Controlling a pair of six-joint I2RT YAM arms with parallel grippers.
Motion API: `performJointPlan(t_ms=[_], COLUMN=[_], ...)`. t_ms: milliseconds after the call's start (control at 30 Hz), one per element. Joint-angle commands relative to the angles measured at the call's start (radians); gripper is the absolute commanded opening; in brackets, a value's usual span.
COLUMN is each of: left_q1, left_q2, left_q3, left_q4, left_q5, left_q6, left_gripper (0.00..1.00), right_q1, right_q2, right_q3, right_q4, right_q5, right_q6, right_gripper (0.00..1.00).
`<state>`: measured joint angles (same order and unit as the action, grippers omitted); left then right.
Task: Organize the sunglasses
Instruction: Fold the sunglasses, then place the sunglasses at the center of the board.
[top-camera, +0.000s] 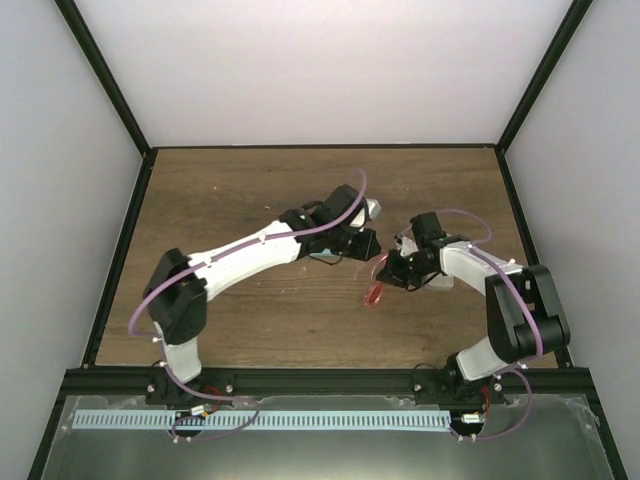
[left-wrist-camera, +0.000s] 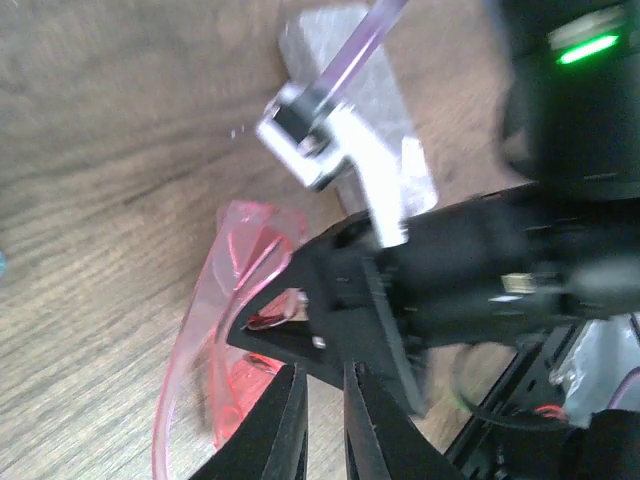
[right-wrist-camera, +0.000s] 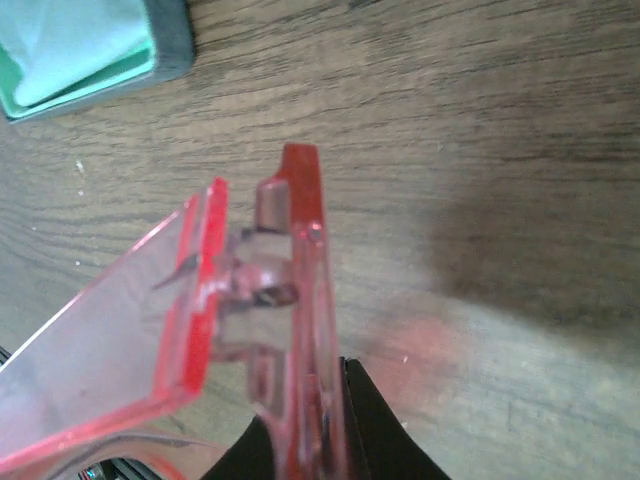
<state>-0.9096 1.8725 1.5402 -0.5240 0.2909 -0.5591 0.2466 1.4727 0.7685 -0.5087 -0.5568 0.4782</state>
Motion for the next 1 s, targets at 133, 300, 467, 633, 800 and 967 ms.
performJointPlan(t_ms=[133, 300, 467, 633, 800, 967], left_q1=[0.012, 0.018, 0.015, 0.012, -0.008, -0.037], left_q2=[-0.132, -0.081, -0.016, 0.054, 0.095, 0.128], left_q3=[-0.048, -0.052, -0.012, 0.082, 0.099, 0.101], left_q4=[-0.039, -0.068, -0.147, -0.214, -0.206, -0.183], left_q5=[-0.179, -0.204, -0.35, -0.438, -0.424, -0.363], left_q6=[0.008, 0.011, -0.007, -0.004, -0.004, 0.009], left_gripper=[0.17, 0.15, 0.14, 0.13, 0.11, 0.11], right_q1=[0.008, 0.008, 0.007, 0.007, 0.008, 0.007], right_q2=[0.117, 0.119, 0.103, 0.096, 0.1, 0.1], right_q3=[0.068, 0.088, 0.107, 0.101, 0.106, 0.11], right_q4=[0.044, 0.039, 0.019, 0.011, 0.01, 0.009], right_q5=[0.001, -0.005, 0.002, 0.017, 0.009, 0.005], right_q6=[-0.014, 0.007, 0.011, 0.043, 0.06, 0.064], right_gripper=[0.05, 0.05, 0.04, 0.04, 0.04, 0.04])
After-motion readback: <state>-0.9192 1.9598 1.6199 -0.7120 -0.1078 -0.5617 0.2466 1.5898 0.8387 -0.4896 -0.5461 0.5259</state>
